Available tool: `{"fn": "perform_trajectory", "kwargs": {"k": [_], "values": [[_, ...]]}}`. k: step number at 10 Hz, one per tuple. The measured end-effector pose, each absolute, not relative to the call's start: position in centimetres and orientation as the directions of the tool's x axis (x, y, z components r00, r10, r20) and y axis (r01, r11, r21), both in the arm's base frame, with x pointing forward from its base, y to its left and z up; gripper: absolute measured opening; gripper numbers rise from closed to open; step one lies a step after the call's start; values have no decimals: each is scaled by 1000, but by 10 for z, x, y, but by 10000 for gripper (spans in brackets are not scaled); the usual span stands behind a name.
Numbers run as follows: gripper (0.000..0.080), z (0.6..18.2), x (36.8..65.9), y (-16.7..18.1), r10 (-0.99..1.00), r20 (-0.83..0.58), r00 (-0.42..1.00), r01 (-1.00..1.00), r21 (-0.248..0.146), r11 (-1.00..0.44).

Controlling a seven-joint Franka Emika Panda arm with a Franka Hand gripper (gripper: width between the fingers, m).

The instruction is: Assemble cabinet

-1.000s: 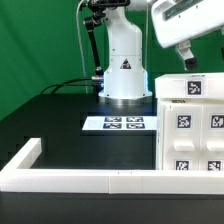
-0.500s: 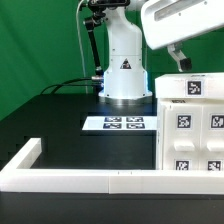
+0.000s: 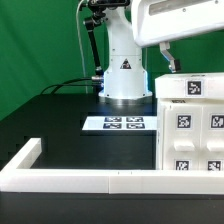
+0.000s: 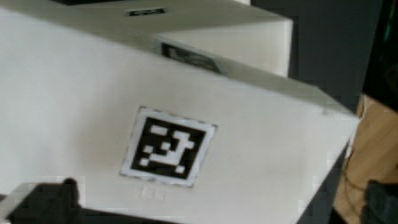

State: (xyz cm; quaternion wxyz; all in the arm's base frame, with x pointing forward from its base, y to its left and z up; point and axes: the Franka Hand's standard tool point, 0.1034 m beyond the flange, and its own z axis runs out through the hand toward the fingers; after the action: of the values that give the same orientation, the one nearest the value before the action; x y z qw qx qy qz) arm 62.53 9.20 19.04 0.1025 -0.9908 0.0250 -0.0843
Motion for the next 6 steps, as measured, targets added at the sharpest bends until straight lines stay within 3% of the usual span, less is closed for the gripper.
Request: {"fn": "perform_trajectory", "kwargs": {"k": [6], "values": [[796, 180, 622, 94, 493, 209, 845, 514, -57, -856]]}}
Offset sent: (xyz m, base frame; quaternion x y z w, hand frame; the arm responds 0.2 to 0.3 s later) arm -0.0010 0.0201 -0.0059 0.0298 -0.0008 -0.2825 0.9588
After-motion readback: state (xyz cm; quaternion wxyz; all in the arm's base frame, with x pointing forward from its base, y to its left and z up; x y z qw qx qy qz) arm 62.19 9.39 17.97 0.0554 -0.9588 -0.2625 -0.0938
